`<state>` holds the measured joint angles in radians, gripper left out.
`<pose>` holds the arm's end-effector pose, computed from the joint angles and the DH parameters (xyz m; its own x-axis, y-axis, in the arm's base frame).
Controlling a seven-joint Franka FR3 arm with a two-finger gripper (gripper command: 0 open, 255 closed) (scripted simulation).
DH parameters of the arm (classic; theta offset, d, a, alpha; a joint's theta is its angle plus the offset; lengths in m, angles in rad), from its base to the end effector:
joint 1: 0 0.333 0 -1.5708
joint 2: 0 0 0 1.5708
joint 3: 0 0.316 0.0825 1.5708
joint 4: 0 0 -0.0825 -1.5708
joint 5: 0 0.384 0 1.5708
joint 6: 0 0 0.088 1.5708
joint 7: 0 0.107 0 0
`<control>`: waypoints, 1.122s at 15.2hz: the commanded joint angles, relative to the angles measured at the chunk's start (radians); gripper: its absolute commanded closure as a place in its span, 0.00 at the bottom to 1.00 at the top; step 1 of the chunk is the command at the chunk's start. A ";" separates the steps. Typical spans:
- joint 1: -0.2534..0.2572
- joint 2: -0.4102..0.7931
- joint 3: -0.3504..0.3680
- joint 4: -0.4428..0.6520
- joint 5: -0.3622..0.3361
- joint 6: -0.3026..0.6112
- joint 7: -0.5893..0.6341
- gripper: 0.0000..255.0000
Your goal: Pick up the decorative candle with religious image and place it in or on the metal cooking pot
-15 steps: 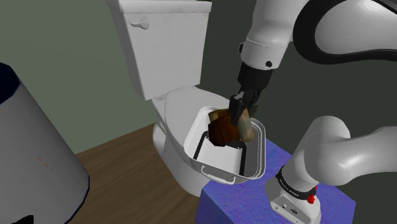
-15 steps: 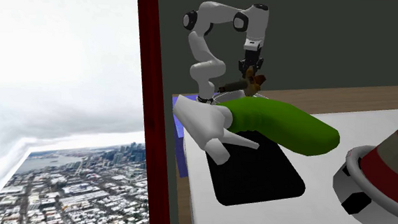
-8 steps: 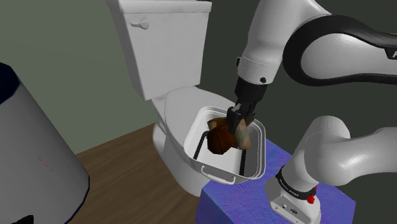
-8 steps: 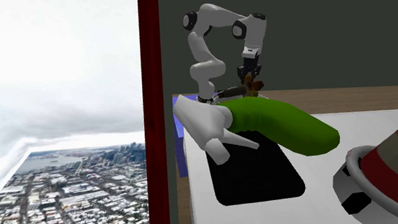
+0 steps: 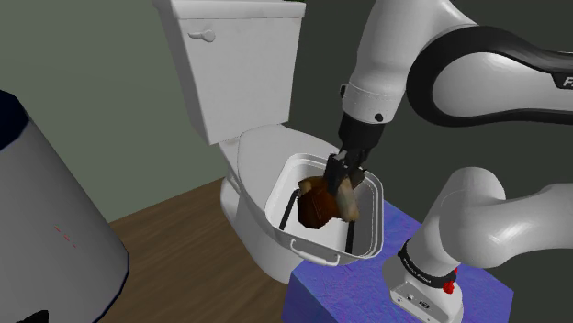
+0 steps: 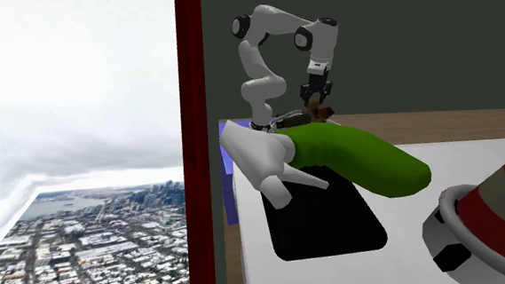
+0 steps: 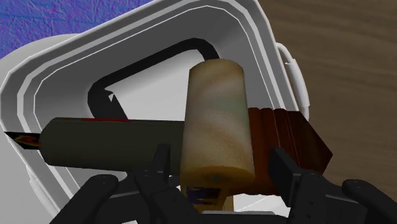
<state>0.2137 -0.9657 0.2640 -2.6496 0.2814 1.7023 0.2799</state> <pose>0.2303 0.1572 0.5033 0.9986 0.0506 -0.0129 0.0497 -0.9969 -0.0616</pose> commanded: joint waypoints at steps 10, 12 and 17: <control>-0.014 0.021 -0.031 0.135 -0.030 -0.114 0.005 0.00; -0.014 0.020 -0.031 0.135 -0.030 -0.114 0.005 0.00; -0.014 0.020 -0.030 0.135 -0.030 -0.114 0.005 0.00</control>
